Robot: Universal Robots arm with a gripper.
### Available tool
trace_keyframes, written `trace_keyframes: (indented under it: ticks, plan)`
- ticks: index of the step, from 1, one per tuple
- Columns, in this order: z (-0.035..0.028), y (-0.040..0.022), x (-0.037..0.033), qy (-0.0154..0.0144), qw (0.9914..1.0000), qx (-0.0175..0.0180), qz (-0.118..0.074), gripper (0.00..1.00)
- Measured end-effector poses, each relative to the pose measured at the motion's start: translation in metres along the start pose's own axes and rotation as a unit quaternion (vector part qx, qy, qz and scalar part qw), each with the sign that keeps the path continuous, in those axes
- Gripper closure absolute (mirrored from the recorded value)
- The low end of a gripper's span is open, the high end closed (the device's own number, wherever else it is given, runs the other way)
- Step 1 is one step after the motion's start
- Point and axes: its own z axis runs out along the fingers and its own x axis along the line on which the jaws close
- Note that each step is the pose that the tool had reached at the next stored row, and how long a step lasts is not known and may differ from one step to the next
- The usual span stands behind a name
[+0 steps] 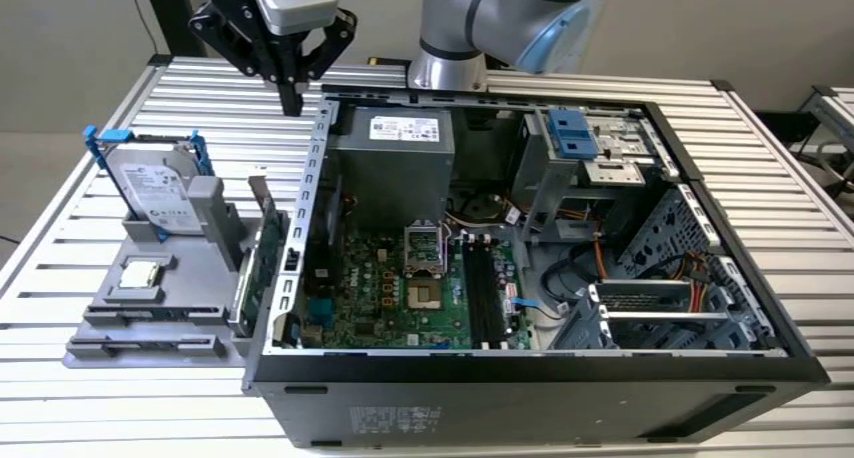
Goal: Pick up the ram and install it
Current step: 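Reach for the ram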
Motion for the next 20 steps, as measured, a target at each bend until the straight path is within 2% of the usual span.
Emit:
trace_keyframes:
  ticks: [8, 16, 20]
  plan:
    - [-0.0002, -0.0006, 0.0085, 0.0, 1.0, 0.0, 0.0, 1.0]
    - [-0.0006, -0.0017, 0.0284, 0.0, 1.0, 0.0, 0.0, 1.0]
    - [-0.0008, -0.0021, 0.0359, 0.0, 1.0, 0.0, 0.0, 1.0]
